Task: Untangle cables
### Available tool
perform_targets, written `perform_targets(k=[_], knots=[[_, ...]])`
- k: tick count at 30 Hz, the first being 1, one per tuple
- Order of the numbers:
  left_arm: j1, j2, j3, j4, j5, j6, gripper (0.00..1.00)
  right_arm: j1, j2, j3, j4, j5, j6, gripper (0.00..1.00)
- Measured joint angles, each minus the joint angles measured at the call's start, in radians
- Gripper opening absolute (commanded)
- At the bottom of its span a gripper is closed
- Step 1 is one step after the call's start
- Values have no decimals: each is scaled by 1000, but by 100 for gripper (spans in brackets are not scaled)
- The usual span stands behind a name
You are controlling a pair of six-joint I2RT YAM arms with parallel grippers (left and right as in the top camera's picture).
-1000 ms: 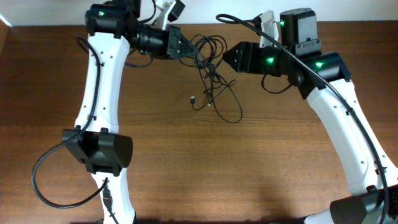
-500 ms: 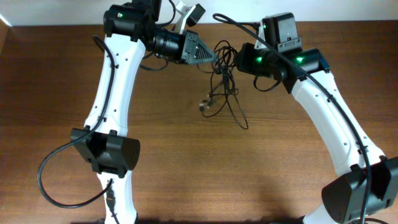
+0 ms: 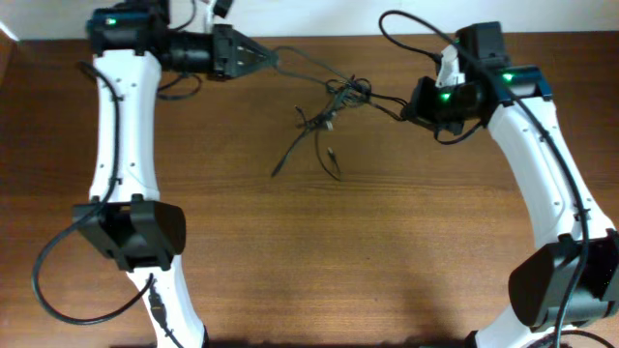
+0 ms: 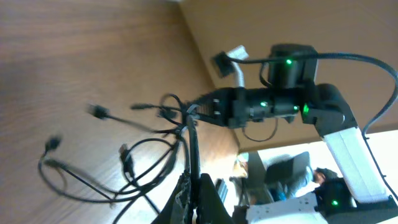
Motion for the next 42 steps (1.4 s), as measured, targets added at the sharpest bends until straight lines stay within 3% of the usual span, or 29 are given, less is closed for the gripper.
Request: perform_targets(k=[5,9,11,15,19,20,21,22,23,24,27,32,35,38,40,42], knots=[[74,0,0,-2,-227,-21,0,-117,0,0,-47,-235,-162,4],[190,0,0,17,-474,-40,0,-368,0,-1,-119,-116,-204,4],[217,-1,0,17,-544,-43,0,-425,-2,-1,-136,-116,-226,4],[137,-1,0,-11,-565,-43,0,-389,-2,-1,-166,-167,-286,4],[-32,-1,0,-105,-519,-21,0,-328,-2,-1,-158,-186,-302,4],[-90,-1,0,-132,-515,-10,5,-328,-2,-1,-157,-186,-303,5],[-142,-1,0,-152,-524,-3,24,-329,-2,-1,-157,-186,-303,7],[-196,-1,-6,-160,-541,1,73,-329,-2,-1,-157,-186,-303,11],[-240,-1,-15,-162,-562,6,99,-329,-2,-1,-157,-186,-305,18],[-288,-1,-31,-159,-597,14,99,-329,-2,-1,-156,-186,-310,25],[-386,-1,-67,-156,-774,18,99,-329,-2,-1,-154,-186,-316,32],[-398,-1,-67,-107,-948,6,93,-329,-2,-1,-154,-186,-317,39],[-394,-2,3,-103,-1027,-3,79,-329,-2,-1,-155,-186,-317,40],[-394,-14,174,-132,-1032,14,43,-329,-3,-1,-158,-182,-316,40],[-394,-40,177,-160,-1030,19,38,-329,-3,-1,-158,-175,-317,40],[-394,-35,113,-147,-1028,25,39,-329,-3,-1,-159,-174,-317,40]])
